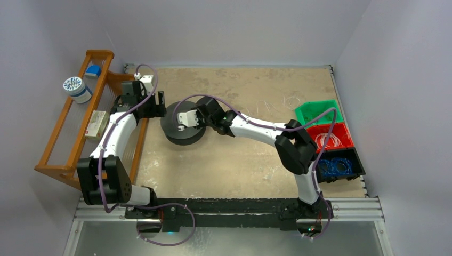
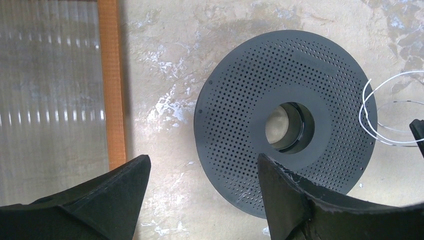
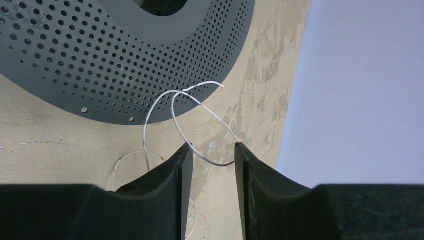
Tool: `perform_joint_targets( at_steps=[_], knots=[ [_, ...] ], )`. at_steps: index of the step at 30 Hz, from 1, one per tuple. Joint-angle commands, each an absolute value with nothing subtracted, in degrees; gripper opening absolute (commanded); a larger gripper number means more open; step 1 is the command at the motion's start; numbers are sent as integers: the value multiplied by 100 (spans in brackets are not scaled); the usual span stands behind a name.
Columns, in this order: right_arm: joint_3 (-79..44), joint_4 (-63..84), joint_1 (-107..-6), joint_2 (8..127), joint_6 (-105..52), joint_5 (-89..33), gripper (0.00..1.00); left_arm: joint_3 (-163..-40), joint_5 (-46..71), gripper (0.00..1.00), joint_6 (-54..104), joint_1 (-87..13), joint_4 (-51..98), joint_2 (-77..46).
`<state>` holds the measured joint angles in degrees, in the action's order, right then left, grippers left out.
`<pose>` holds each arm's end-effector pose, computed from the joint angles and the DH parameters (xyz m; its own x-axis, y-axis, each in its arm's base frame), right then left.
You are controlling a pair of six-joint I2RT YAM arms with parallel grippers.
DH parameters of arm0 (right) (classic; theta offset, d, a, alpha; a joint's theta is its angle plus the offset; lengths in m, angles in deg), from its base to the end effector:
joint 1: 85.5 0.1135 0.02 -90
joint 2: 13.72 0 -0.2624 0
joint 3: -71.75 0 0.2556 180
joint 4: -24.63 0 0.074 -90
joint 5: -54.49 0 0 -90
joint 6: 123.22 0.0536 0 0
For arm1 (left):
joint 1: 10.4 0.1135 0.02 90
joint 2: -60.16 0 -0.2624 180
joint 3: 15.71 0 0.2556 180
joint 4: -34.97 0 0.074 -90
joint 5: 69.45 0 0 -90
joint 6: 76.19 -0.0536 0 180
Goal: Wrap the cables
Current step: Adjust the cable at the center of the board.
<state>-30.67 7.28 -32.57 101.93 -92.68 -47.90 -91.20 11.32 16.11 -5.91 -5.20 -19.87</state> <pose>0.3053 0.3850 0.2273 0.4195 -0.8403 -0.3435 -0.6035 0.0245 -0.7970 0.3192 0.0164 0.2624 -0.7023 -0.0949 -0.7056 0.0082 0.9899 -0.1413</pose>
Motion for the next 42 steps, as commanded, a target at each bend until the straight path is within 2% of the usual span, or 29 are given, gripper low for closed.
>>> perform_joint_targets(
  at_steps=[1, 6, 10, 16, 22, 25, 29, 35, 42],
  knots=[
    [-3306, 968, -3255, 10172, -9342, -4729, 36, -9042, 976, 77, 1537, -536, -316, -1999],
    [-3299, 932, -3258, 10180, -9345, -4524, 23, -9044, 887, 77, 1485, -538, -317, -2000],
    [-3284, 850, -3251, 10116, -9181, -4380, 0, -9089, 823, 78, 1408, -539, -345, -1955],
    [-3088, 776, -3355, 9604, -8307, -3989, 0, -8760, 512, 78, 1036, -539, -60, -1627],
    [-2488, 1086, -3700, 8603, -7417, -3655, 0, -7139, 593, 80, 1217, -539, 2099, -583],
    [-2374, 1087, -4043, 8190, -7058, -3283, 0, -6557, 699, 80, 1279, -539, 3013, -458],
    [-2257, 1087, -4471, 7723, -6782, -3036, 0, -5877, 751, 83, 1336, -539, 4079, -587],
    [-1773, 1188, -4607, 7193, -6595, -2993, 0, -4971, 1011, 89, 1792, -543, 5903, -801],
    [-1429, 1379, -4708, 6943, -6503, -2819, 0, -4690, 1735, 94, 1759, -548, 7640, -2144]
  ],
)
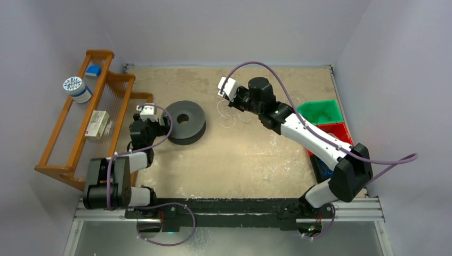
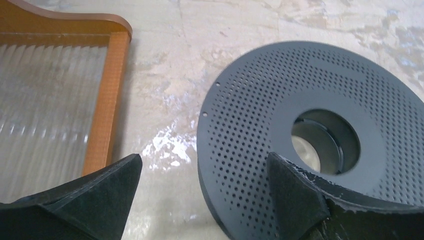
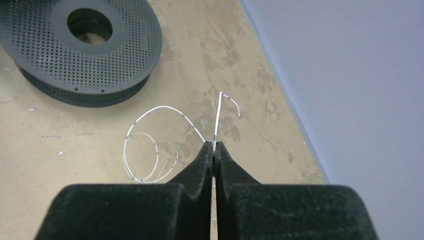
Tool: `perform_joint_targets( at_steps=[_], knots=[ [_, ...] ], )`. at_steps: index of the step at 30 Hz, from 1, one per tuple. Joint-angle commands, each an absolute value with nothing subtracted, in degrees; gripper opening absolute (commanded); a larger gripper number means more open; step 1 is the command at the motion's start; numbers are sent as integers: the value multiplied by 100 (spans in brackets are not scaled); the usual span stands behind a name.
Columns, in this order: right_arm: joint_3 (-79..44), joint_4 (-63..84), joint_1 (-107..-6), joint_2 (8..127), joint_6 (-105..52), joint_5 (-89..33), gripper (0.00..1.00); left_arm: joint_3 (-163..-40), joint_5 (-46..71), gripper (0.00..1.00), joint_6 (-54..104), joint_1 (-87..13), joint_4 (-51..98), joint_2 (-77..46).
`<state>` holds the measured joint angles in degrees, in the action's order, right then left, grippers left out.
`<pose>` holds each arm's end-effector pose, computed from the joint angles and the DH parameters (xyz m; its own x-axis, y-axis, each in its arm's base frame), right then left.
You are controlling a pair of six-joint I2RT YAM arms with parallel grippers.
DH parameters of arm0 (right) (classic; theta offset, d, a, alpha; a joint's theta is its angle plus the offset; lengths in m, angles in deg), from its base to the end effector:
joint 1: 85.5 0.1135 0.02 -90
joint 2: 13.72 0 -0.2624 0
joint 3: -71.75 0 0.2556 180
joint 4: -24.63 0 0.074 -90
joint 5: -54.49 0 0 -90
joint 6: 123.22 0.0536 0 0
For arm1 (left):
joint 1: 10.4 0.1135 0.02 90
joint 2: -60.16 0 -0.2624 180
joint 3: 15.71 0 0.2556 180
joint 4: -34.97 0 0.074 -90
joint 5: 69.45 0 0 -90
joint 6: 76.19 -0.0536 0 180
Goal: Wrap the cables
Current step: Adjust the cable at the center of the board.
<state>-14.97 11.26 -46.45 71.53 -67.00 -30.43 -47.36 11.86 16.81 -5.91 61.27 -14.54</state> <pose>0.2909 0.2421 0.3553 0.2532 -0.5077 -0.8235 -0.6665 0.5254 -0.5289 0.2590 0.0122 0.1555 -0.2904 -0.0747 -0.9540 0.0517 0.9943 -0.0936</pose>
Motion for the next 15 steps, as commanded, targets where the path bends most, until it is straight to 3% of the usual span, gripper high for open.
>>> perform_joint_targets(
  at_steps=[1, 5, 8, 15],
  knots=[
    [-1441, 1373, -4742, 6942, -6475, -2770, 0, -4681, 1814, 94, 1789, -547, 7889, -2364],
    [-1421, 1404, -4889, 6909, -6320, -2461, 0, -4800, 1947, 95, 2003, -547, 8143, -2755],
    [-1352, 1468, -5013, 6837, -6231, -2234, 0, -4361, 1910, 96, 1944, -694, 9446, -3182],
    [-1188, 1472, -5356, 6548, -6031, -1244, 0, -4606, 3063, 98, 1536, -1393, 9093, -3440]
  ],
)
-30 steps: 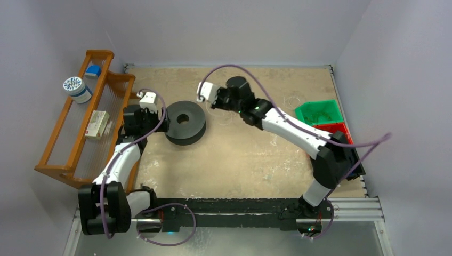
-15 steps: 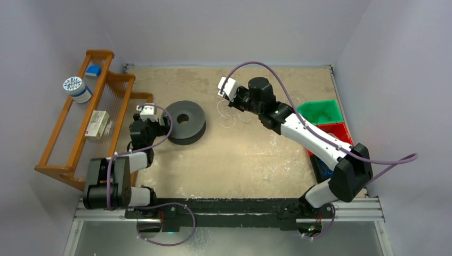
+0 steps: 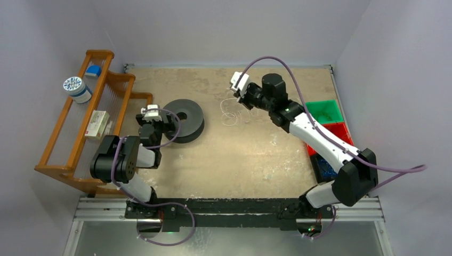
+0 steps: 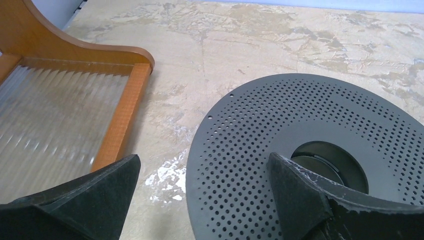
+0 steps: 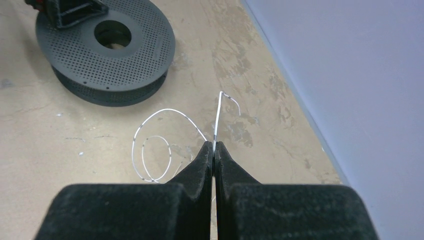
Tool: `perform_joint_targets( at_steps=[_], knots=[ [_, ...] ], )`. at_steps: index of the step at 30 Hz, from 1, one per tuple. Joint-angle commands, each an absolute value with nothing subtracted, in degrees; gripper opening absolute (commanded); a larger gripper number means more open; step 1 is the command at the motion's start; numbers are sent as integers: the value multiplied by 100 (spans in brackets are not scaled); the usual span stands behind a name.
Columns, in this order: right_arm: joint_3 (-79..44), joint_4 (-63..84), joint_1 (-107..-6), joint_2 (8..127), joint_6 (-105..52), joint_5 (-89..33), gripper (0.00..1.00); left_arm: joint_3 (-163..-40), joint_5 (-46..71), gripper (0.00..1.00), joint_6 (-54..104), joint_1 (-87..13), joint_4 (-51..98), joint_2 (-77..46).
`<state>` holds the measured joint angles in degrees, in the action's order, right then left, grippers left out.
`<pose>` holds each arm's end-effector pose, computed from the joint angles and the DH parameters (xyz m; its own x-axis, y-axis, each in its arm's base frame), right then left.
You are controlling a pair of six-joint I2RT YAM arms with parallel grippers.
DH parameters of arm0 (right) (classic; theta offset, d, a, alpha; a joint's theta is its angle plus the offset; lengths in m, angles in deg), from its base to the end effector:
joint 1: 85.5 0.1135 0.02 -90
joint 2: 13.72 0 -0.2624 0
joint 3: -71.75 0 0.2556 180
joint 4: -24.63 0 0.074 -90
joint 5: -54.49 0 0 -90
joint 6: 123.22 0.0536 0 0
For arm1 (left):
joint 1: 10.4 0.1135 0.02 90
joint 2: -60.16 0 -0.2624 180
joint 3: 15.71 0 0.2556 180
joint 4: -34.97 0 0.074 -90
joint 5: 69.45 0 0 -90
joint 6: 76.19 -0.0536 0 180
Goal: Wrap the cables
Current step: Adjust the cable at the center of the board.
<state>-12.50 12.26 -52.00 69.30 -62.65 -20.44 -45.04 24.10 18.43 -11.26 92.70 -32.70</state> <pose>0.2984 0.2142 0.3551 0.2261 -0.4193 -0.8792 -0.7286 0.5263 -0.4384 0.2739 -0.0008 0.1339 -0.0970 -0.0789 -0.9922 -0.0546 0.9958 -0.0739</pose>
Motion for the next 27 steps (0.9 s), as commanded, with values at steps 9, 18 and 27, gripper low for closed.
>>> perform_joint_targets(
  at_steps=[9, 18, 27],
  knots=[
    [-1094, 1408, -5661, 6110, -5738, 25, 0, -4596, 3065, 99, 1551, -1409, 9164, -3467],
    [-1070, 1343, -5774, 5963, -5710, 473, 0, -4599, 3066, 99, 1554, -1409, 9168, -3461],
    [-1102, 1127, -5821, 6039, -5669, 1418, 0, -4599, 3066, 99, 1555, -1409, 9166, -3465]
  ],
)
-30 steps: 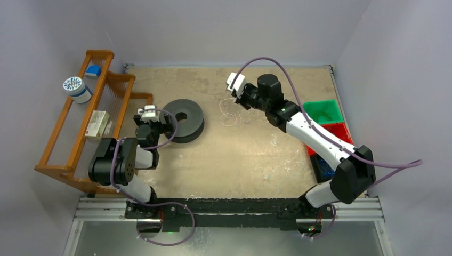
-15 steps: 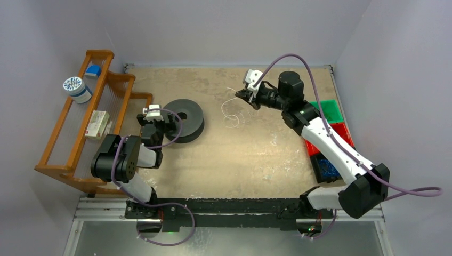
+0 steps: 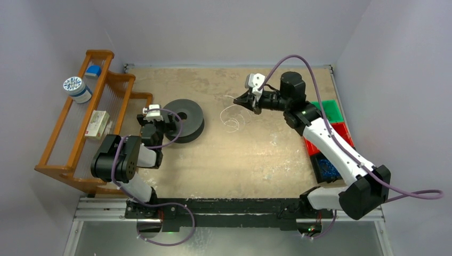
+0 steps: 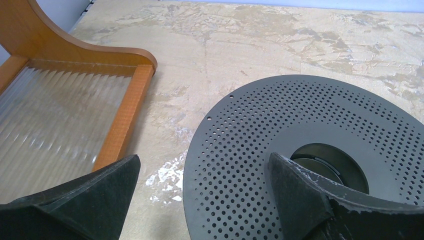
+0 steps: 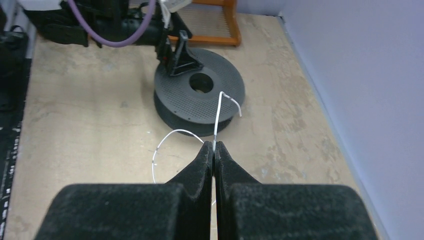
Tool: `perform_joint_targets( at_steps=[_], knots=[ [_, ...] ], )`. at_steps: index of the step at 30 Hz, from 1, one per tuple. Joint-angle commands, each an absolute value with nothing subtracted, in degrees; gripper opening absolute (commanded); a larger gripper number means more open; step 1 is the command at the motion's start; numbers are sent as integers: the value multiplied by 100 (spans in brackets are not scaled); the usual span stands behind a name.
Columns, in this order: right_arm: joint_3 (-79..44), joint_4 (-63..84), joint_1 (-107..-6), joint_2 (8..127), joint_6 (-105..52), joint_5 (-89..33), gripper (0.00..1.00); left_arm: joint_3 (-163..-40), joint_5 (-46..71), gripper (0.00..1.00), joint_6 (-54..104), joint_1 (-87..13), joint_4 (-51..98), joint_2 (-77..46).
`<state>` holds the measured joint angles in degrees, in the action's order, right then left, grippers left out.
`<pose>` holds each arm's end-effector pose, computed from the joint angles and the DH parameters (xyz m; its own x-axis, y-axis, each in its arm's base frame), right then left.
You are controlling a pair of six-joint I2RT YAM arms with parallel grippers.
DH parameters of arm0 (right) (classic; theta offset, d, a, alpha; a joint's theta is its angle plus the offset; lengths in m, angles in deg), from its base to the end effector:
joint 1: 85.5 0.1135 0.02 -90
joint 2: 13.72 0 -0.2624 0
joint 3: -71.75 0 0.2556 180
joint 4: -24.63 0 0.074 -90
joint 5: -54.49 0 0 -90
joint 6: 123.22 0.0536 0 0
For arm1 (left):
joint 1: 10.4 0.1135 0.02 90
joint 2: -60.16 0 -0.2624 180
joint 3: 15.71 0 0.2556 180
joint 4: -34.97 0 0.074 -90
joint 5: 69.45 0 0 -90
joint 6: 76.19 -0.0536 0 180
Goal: Wrap the cables
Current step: Adjust the cable at the center of the board.
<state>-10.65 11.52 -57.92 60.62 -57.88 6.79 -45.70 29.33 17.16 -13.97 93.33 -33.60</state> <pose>0.2629 0.1780 0.3920 0.3199 -0.1811 -0.9300 -0.8838 0.2967 -0.3618 0.2766 -0.0091 0.1341 -0.0887 -0.0523 -0.9947 -0.0955 0.9945 -0.0438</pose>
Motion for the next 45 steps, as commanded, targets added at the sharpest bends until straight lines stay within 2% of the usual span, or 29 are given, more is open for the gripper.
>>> perform_joint_targets(
  at_steps=[1, 7, 9, 19, 26, 37, 45],
  knots=[
    [-1048, 1131, -5825, 6014, -5663, 1525, 0, -4598, 3065, 99, 1553, -1409, 9162, -3463],
    [-525, 1670, -5866, 5969, -5480, 2073, 0, -4596, 3061, 99, 1551, -1409, 9169, -3462],
    [-480, 2004, -5864, 6140, -5154, 1762, 0, -4597, 3066, 99, 1550, -1409, 9168, -3467],
    [-1419, 2271, -5830, 8089, -4070, 1888, 0, -4589, 3064, 99, 1551, -1409, 9163, -3466],
    [-1407, 2576, -5799, 8577, -3590, 1388, 0, -4599, 3065, 99, 1548, -1410, 9166, -3466],
    [-2084, 2024, -5457, 9765, -3638, 1227, 0, -4599, 3064, 99, 1549, -1409, 9169, -3463],
    [-2591, 1792, -5370, 10332, -3594, 1954, 0, -4599, 3059, 99, 1556, -1409, 9166, -3461]
  ],
)
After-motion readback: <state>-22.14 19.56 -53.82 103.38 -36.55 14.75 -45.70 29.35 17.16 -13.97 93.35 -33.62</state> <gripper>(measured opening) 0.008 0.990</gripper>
